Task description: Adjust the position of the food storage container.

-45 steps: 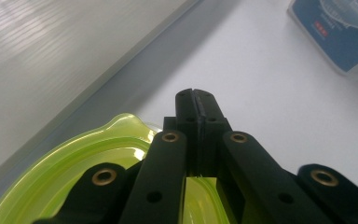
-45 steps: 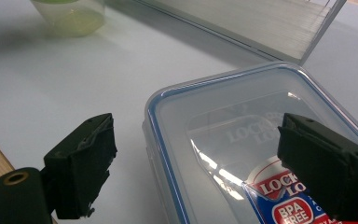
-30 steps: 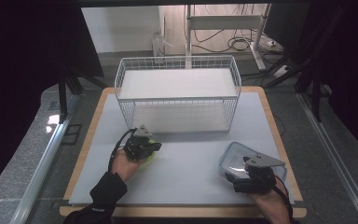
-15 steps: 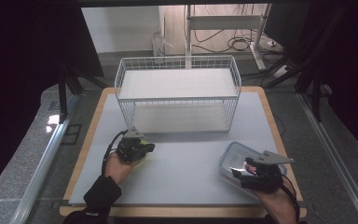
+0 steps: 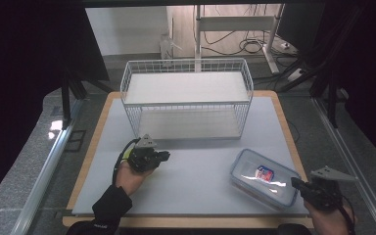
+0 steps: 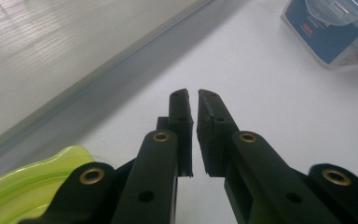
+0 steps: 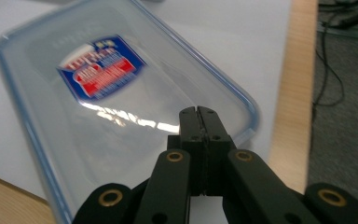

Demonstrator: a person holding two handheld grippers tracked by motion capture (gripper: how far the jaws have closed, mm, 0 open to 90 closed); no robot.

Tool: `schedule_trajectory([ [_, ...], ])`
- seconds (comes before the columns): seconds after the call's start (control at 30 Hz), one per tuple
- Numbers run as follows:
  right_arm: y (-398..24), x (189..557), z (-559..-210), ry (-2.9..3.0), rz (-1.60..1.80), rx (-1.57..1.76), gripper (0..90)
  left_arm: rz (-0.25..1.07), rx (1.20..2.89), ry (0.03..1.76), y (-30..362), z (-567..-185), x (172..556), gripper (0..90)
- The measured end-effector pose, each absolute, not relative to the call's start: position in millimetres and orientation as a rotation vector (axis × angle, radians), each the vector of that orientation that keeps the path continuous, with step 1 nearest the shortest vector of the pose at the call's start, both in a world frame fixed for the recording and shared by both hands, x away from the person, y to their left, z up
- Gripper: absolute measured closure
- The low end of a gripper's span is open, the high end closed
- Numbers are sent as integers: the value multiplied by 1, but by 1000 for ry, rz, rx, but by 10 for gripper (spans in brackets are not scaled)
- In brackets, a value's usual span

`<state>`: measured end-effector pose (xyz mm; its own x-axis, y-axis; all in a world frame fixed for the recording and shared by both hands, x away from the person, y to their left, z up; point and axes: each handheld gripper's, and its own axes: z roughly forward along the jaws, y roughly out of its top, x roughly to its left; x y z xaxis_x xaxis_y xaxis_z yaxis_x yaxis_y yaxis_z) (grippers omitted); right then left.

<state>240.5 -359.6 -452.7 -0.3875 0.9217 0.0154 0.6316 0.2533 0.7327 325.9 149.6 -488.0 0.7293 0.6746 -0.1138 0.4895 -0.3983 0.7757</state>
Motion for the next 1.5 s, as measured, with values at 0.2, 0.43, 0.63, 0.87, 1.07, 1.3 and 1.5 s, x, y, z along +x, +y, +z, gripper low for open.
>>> schedule_trajectory([
  [0.2,-371,227,-452,2058,857,1440,900,270,2079,877,150,-489,326,847],
  [0.43,-371,227,-460,2057,873,1470,900,258,2083,870,146,-489,325,849],
  [0.63,-364,236,-462,2059,912,1464,900,239,2085,862,142,-490,324,853],
  [0.87,-352,253,-464,2093,970,1447,900,222,2093,848,135,-494,322,854],
  [1.07,-337,274,-466,2129,1027,1436,900,222,2101,840,129,-497,320,853],
  [1.3,-322,296,-466,2156,1030,1408,900,225,2091,855,127,-497,319,861],
  [1.5,-299,317,-467,2196,1042,1360,900,243,2081,896,126,-498,319,879],
])
